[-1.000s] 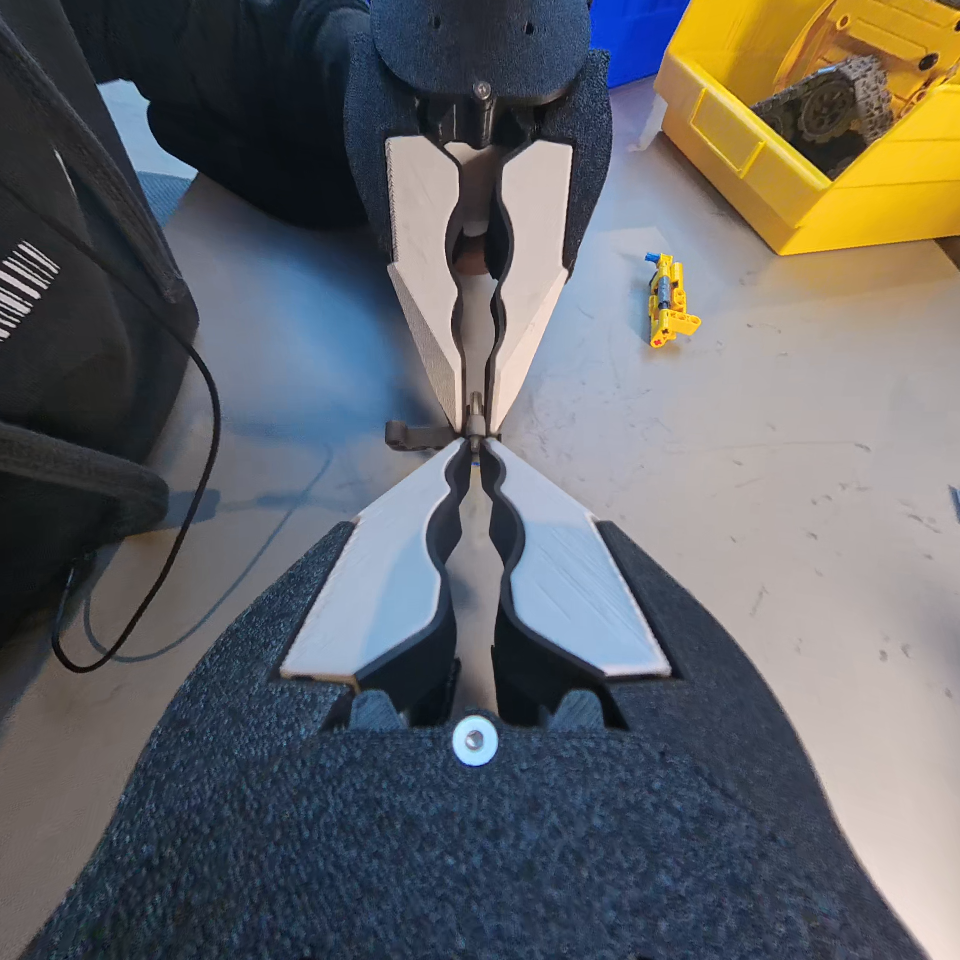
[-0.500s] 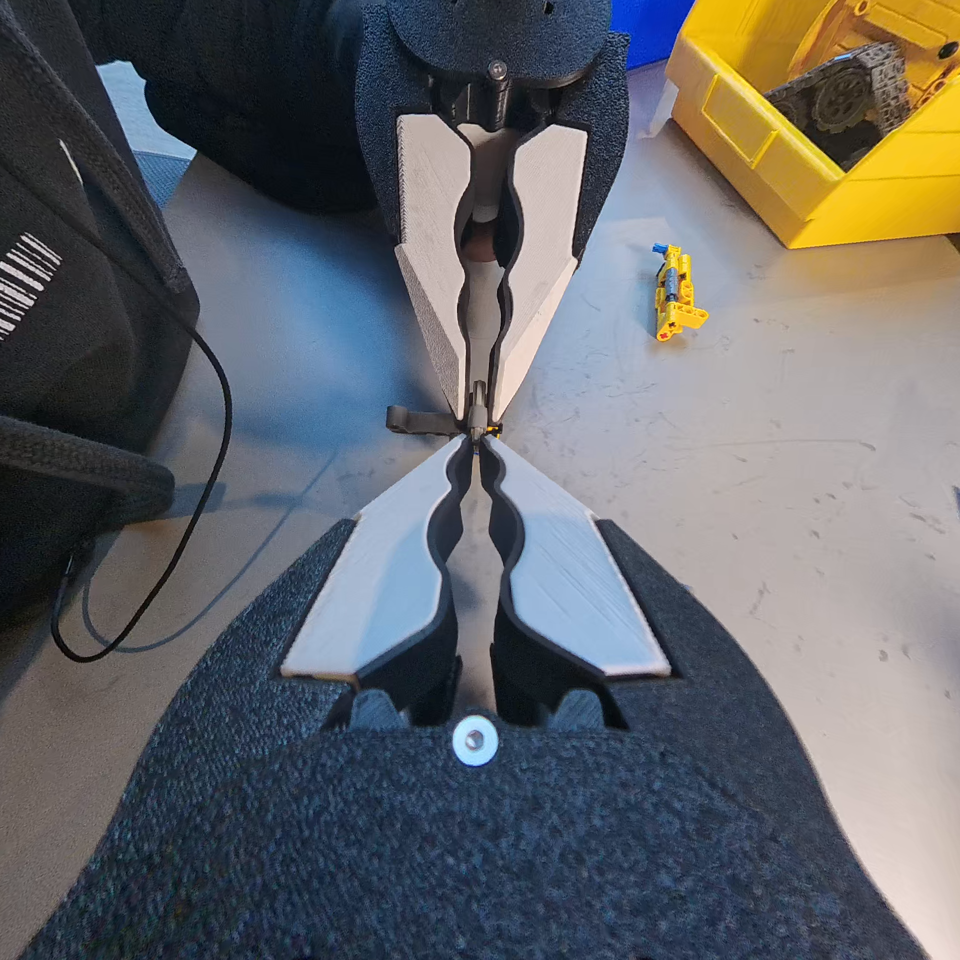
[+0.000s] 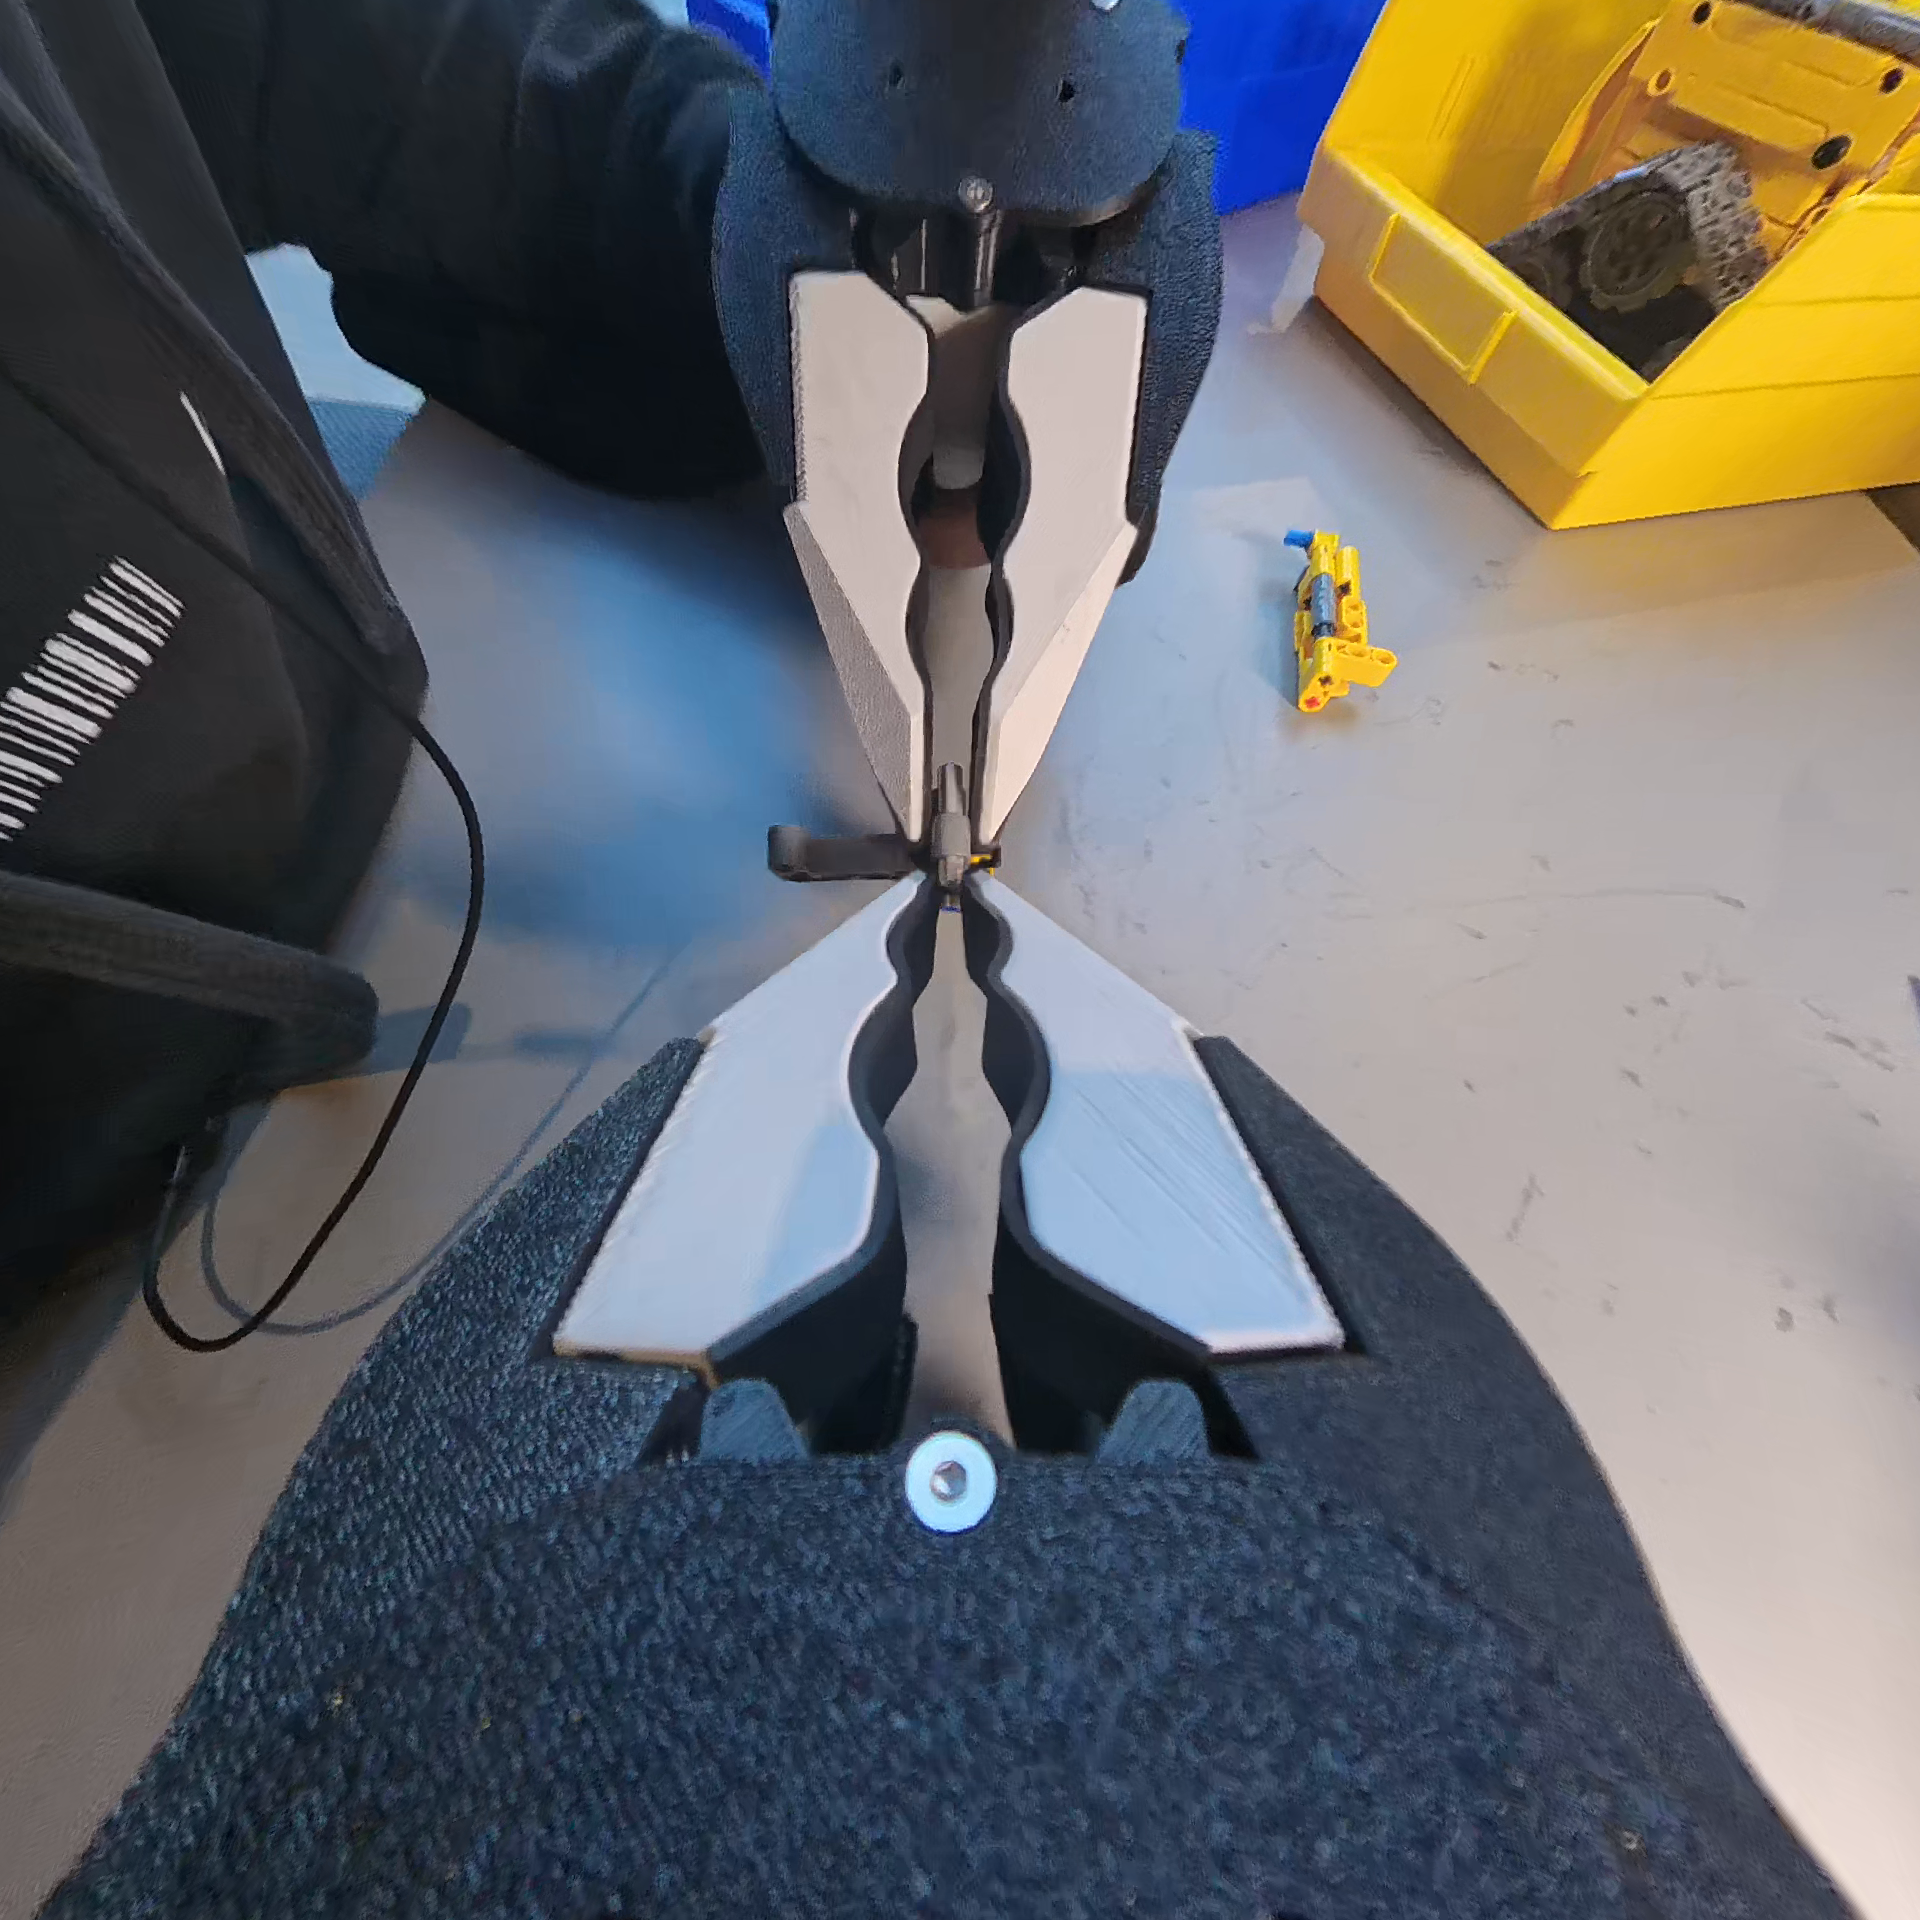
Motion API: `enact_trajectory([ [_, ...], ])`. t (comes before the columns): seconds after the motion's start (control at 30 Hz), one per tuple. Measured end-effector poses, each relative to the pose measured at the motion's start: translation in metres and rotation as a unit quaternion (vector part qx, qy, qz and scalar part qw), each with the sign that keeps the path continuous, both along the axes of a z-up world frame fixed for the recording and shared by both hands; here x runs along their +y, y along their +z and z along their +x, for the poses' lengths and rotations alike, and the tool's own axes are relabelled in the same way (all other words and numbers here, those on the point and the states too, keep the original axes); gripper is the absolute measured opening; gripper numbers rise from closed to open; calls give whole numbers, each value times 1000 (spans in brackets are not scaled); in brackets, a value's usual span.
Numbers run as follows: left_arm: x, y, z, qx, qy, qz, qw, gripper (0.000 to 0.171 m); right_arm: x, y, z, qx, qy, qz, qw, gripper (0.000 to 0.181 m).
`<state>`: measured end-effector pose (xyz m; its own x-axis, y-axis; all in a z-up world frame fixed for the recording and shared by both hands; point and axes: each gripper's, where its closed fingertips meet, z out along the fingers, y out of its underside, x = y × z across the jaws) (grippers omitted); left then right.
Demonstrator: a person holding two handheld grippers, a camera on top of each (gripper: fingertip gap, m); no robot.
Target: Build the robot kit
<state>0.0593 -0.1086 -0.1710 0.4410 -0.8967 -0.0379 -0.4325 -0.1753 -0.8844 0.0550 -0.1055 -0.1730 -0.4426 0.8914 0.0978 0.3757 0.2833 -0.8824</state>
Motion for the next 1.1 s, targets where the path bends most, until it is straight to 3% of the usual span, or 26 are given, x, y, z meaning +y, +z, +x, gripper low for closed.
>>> enact_trajectory([
  [0.2,9,29,-4,-74,27,37,996,6,2,13,-2,15,-12,-58,998,25],
  [0.27,7,33,-1,-91,21,35,995,6,4,16,-7,30,-24,-49,998,17],
  [0.47,1,52,2,-151,3,43,988,6,-2,38,-6,95,-9,-64,993,22],
  [0.6,-2,62,4,-181,-6,48,982,6,-7,50,-4,122,3,-61,991,14],
  [0.8,-1,63,-7,-176,2,36,984,5,3,40,-2,91,-13,-31,995,14],
  [1.1,-1,36,-3,-102,-2,14,995,3,1,23,1,45,-6,7,999,14],
])
